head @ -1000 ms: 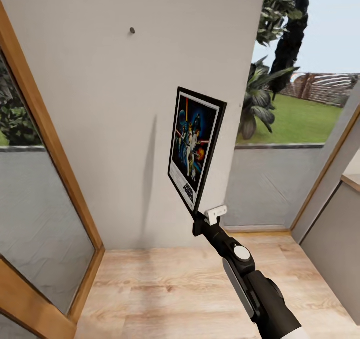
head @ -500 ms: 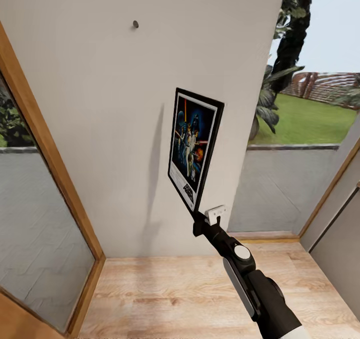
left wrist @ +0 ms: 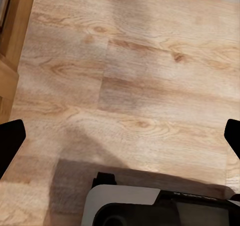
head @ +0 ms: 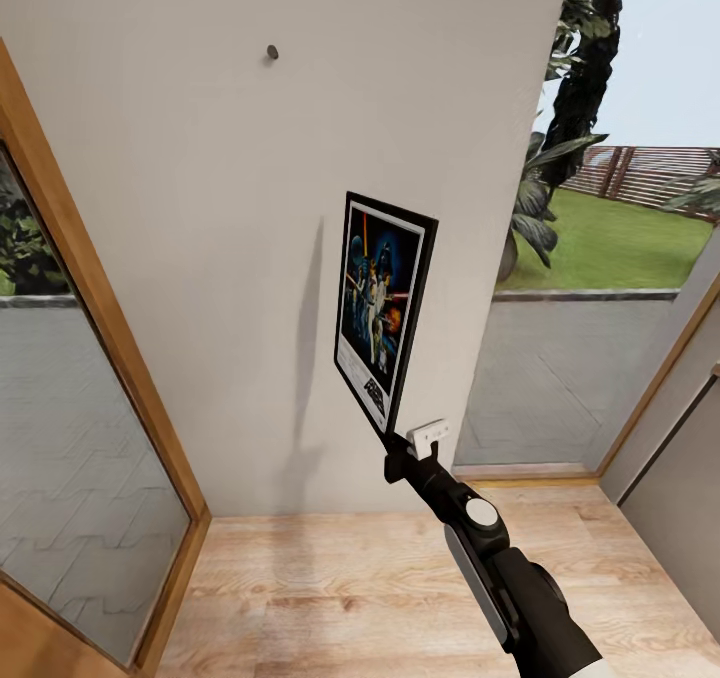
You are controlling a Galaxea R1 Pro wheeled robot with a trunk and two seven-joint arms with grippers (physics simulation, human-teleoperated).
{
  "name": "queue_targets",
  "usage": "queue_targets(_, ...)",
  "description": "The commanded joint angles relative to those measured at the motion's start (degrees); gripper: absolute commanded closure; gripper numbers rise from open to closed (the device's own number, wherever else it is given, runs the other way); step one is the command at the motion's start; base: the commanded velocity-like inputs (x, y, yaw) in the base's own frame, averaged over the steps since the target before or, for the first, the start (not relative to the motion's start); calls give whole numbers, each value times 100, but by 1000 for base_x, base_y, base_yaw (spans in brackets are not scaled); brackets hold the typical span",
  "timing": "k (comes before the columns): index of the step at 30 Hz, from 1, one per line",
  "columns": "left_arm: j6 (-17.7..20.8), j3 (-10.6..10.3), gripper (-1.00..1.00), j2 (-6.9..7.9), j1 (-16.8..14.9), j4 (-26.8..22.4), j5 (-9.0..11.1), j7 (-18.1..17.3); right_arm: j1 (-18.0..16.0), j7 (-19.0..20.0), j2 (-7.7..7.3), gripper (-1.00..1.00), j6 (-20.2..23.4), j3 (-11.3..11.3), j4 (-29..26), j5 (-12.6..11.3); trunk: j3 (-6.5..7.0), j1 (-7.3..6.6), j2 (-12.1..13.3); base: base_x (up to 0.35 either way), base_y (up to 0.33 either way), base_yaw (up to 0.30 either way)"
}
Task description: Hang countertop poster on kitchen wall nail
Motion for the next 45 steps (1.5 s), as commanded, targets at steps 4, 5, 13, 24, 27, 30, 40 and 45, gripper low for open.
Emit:
queue_targets(4,14,10,-100,-1,2,-7,48,-30,-5,19,2,100,37,-2,-6,-65,-11,4,-12,0,0,0)
queue_targets(5,27,12,-100,-1,2,-7,48,-30,29,-19,7,100,2,2,-26,-57,-11,4,-12,-22,0,0)
queue_targets(13,-641,35,-100,-81,2,-49,12,-30,530,-207,11,100,-46,-55,-201,-80,-11,4,-12,-20,0,0)
queue_targets(24,-661,35,-100,-84,2,-57,12,-30,547,-207,11,100,-48,-51,-221,-80,27,4,-12,-42,0,0)
queue_targets(27,-663,35,-100,-82,2,-66,12,-30,548,-207,11,100,-48,-51,-220,-80,28,4,-12,-1,0,0)
queue_targets(30,-663,34,-100,-84,2,-72,12,-30,548,-207,11,100,-48,-50,-219,-80,28,4,-12,0,0,0)
queue_targets(40,-655,31,-100,-83,2,-84,12,-35,548,-202,11,100,-48,-50,-219,-87,29,4,-12,0,0,0)
queue_targets(45,-662,35,-100,-84,2,-96,12,-37,550,-191,11,100,-49,-50,-226,-89,29,4,-12,0,0,0)
